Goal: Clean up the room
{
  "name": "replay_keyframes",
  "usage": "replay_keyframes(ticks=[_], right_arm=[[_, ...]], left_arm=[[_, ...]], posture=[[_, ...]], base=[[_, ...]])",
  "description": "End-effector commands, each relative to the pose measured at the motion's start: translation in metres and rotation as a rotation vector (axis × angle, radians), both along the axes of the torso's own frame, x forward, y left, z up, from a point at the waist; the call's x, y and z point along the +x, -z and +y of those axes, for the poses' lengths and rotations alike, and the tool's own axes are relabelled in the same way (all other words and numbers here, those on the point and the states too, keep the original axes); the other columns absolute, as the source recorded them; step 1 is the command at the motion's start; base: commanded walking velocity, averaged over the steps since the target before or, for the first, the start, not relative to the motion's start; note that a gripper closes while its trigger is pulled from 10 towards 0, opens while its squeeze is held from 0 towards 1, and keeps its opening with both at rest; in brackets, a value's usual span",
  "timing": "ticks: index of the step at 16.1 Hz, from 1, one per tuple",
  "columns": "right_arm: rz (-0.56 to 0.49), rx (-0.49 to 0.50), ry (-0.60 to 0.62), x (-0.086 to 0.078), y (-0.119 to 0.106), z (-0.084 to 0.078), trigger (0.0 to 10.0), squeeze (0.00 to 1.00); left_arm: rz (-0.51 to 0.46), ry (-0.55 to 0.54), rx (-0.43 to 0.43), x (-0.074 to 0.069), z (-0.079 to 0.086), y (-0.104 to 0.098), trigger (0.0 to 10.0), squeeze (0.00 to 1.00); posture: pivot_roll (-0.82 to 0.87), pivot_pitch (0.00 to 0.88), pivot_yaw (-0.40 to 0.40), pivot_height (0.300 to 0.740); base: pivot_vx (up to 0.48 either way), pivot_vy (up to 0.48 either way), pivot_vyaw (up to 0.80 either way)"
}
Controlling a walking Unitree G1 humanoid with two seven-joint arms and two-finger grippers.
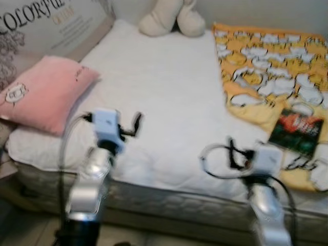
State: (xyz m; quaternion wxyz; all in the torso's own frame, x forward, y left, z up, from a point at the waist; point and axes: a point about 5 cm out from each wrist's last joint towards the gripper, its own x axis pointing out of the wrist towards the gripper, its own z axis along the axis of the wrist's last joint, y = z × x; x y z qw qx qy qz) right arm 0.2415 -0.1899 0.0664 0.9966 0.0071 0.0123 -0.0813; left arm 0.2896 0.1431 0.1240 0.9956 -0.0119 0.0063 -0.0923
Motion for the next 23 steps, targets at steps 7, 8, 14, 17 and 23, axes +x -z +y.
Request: replay_keyframes(ticks=[7,8,14,17,23], right_arm=[[-0.105,-0.032,-0.060,0.017,-0.027,0.005,10.0,0.00],[-0.104,-0.032,-0.063,0.018,-0.027,0.005,10.0,0.00],[-0.077,0.003,-0.054,0.018,-0.022,0.006,10.0,0.00],[-0.047,-0.013,-0.040,0.013,-0.017,0.005,10.0,0.00],[-0.063,-0.019,-0.059,0.012,-0.019,0.009,10.0,0.00]], left_arm=[[0.069,-0.069,-0.027,0.001,0.010,0.014,10.0,0.00],[0.063,-0.065,-0.027,0.002,0.009,0.013,10.0,0.00],[0.038,0.006,0.019,0.004,0.000,0.008,10.0,0.00],[-0.004,0.131,0.012,-0.005,-0.013,0.004,10.0,0.00],[0.038,0.130,0.062,0.005,-0.006,0.008,10.0,0.00]], posture=[[-0.03,0.000,-0.005,0.719],[-0.03,0.000,-0.005,0.719],[-0.03,0.000,0.002,0.719],[-0.04,0.000,0.009,0.719],[-0.04,0.000,0.019,0.719]], base=[[0.269,-0.393,0.00],[0.277,-0.386,0.00],[0.298,-0.372,0.00],[0.184,-0.405,0.00],[0.000,0.000,-0.11]])
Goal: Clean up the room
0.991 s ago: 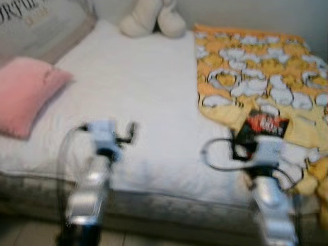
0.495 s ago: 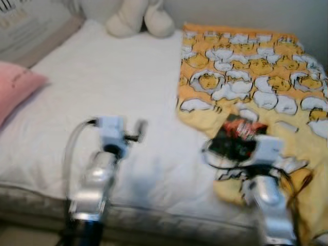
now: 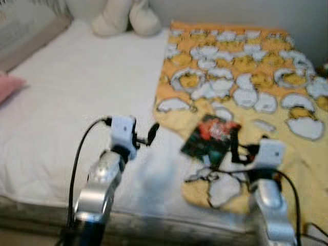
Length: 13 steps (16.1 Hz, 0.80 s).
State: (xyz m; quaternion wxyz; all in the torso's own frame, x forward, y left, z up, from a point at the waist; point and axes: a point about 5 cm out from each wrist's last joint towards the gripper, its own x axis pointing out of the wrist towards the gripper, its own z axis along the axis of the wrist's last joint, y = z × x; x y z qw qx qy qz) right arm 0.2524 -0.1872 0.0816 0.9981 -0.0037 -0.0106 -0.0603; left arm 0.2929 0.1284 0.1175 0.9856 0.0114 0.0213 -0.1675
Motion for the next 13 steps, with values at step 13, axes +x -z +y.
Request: replay_keyframes(ticks=[13], right_arm=[[0.013,0.011,-0.004,-0.0037,0.0018,0.0045,10.0,0.00]], left_arm=[[0.003,0.031,0.023,0.0064,0.0020,-0.0023,10.0,0.00]], posture=[[-0.05,0.000,0.022,0.719]], base=[[0.000,0.222,-0.50]])
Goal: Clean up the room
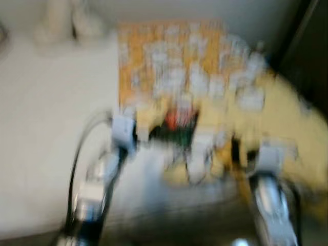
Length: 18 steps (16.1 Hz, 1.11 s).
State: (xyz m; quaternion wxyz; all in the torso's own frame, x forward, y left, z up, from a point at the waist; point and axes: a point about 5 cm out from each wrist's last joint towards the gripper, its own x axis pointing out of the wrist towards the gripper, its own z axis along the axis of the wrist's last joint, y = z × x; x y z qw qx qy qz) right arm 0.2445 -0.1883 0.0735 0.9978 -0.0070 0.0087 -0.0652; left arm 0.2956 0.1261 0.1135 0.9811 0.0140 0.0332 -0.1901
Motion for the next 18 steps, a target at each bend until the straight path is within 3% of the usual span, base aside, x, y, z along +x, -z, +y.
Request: replay_keyframes(ticks=[1,6,10,13,18], right_arm=[[-0.028,0.020,-0.018,0.004,-0.006,0.006,10.0,0.00],[-0.031,0.022,-0.031,0.003,-0.007,0.008,10.0,0.00],[-0.012,0.010,-0.033,0.003,-0.005,0.009,10.0,0.00],[-0.022,0.021,-0.034,0.002,-0.004,0.010,10.0,0.00],[-0.027,0.013,-0.028,0.001,-0.005,0.009,10.0,0.00]], left_arm=[[-0.019,-0.023,0.016,0.005,0.005,-0.006,10.0,0.00],[-0.033,0.000,0.039,0.006,0.001,-0.007,10.0,0.00],[-0.042,0.035,0.058,0.005,-0.004,-0.008,10.0,0.00],[-0.026,0.019,0.061,0.008,-0.002,-0.008,10.0,0.00],[-0.040,0.031,0.059,0.008,-0.005,-0.010,10.0,0.00]], posture=[[-0.05,0.000,0.023,0.719],[-0.06,0.000,0.022,0.719],[-0.06,0.000,0.023,0.719],[-0.06,0.000,0.024,0.719],[-0.06,0.000,0.029,0.719]], base=[[0.000,0.000,0.00],[0.000,0.325,0.00],[0.362,0.309,0.00],[0.000,0.000,-0.63],[0.000,0.000,0.00]])
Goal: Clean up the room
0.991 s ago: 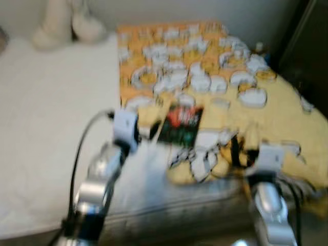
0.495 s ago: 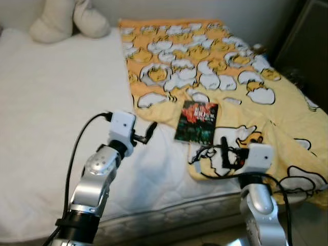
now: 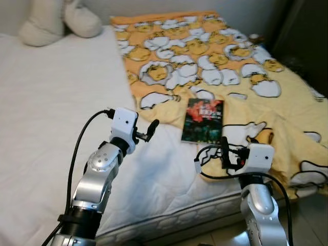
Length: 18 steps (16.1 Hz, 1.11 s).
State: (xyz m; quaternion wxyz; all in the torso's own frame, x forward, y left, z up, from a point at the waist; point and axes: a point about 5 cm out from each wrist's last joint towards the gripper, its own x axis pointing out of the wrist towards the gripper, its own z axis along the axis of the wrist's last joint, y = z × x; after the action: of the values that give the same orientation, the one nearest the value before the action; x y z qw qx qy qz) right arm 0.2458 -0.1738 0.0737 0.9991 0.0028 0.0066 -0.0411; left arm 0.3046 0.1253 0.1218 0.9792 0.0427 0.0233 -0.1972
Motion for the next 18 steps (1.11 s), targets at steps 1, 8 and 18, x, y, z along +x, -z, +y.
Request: replay_keyframes(ticks=[1,8,18], right_arm=[[-0.022,-0.006,0.021,0.000,-0.005,-0.005,10.0,0.00],[-0.042,0.031,0.080,-0.002,-0.006,-0.016,10.0,0.00],[0.059,0.221,0.138,0.034,0.012,-0.027,10.0,0.00]], left_arm=[[-0.012,0.027,0.000,-0.002,-0.006,-0.002,10.0,0.00],[-0.004,-0.021,-0.075,-0.010,-0.006,0.001,10.0,0.00],[0.037,0.393,-0.033,-0.039,-0.021,-0.026,10.0,0.00]], posture=[[-0.06,0.000,0.029,0.719],[-0.07,0.000,0.027,0.719],[0.05,0.028,0.066,0.719]], base=[[0.465,0.000,0.00],[0.477,0.000,0.00],[0.086,0.000,0.00]])
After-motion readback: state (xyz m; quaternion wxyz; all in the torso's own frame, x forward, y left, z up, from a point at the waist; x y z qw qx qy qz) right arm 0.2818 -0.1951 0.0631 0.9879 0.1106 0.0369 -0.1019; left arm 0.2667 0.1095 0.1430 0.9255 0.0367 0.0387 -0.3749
